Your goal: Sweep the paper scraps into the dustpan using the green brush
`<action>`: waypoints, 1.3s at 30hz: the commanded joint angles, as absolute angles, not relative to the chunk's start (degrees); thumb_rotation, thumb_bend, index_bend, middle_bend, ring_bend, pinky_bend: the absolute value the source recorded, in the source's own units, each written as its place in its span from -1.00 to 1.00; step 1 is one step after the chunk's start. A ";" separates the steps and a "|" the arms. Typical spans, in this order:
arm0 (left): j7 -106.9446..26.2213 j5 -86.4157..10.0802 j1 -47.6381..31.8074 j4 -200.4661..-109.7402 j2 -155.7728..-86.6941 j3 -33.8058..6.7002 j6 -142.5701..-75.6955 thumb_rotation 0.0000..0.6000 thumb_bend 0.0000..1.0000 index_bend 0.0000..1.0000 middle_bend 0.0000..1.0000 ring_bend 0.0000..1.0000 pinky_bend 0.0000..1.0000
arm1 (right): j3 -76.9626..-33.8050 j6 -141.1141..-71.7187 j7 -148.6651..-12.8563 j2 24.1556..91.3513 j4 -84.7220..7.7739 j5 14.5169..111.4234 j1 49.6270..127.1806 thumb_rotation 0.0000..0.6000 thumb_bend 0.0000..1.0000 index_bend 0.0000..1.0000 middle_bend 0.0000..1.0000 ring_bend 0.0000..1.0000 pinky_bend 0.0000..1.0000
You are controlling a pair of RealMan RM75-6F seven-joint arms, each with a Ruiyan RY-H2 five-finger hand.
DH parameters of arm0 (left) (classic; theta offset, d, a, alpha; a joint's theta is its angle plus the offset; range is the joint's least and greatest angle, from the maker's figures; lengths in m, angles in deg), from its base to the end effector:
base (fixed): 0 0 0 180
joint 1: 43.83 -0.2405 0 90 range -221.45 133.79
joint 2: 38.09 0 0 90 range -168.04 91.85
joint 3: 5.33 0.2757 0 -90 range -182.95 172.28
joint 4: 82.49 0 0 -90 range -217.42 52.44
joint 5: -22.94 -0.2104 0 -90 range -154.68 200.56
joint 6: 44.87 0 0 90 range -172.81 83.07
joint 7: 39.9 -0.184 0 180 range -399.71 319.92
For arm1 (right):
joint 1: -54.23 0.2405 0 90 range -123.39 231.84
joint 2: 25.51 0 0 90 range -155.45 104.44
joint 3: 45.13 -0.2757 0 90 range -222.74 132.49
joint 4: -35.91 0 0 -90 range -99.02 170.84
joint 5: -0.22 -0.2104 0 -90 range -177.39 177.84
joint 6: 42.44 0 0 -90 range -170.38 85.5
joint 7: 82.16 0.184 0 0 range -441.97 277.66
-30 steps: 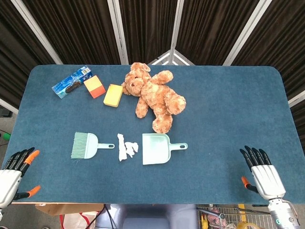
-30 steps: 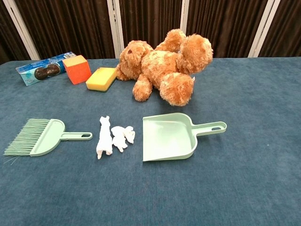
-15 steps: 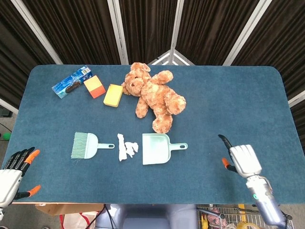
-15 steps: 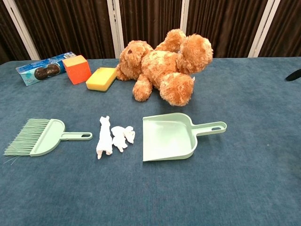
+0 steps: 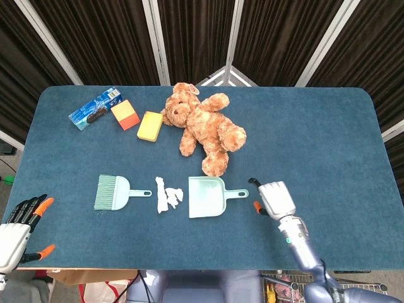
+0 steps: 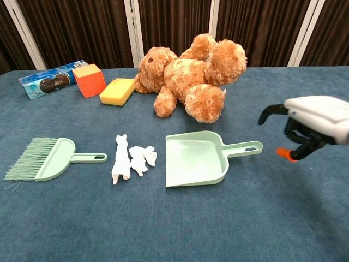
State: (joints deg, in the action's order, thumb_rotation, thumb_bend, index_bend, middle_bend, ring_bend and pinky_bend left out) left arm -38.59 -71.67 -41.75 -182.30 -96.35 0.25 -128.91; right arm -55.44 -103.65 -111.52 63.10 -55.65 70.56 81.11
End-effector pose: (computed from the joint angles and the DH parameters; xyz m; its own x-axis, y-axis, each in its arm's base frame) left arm -0.3093 0.1711 0.1530 0.3572 0.1870 0.9151 0.9338 -0.0929 -0.3455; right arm -0.2009 -0.3296 -0.0200 0.4725 -0.2235 0.8525 -0.8688 -0.2809 0.4078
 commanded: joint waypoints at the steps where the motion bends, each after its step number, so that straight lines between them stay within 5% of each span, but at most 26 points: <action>1: -38.24 -71.51 -41.67 -182.27 -96.25 0.23 -128.75 1.00 -0.98 -1.00 -1.00 -1.00 -1.00 | -55.55 -103.43 -113.84 66.77 -53.46 68.68 82.94 1.00 -0.28 -0.38 0.80 0.79 0.84; 28: -36.44 -71.62 -41.54 -181.98 -95.64 0.46 -128.59 1.00 -0.98 -1.00 -1.00 -1.00 -1.00 | -55.53 -105.49 -117.32 73.55 -47.93 63.04 86.44 1.00 -0.28 -0.21 0.80 0.79 0.84; 39: -36.55 -71.36 -41.40 -182.32 -95.67 0.51 -128.09 1.00 -0.99 -1.00 -1.00 -1.00 -1.00 | -55.01 -105.94 -116.87 73.45 -47.97 63.13 86.93 1.00 0.00 0.22 0.80 0.79 0.84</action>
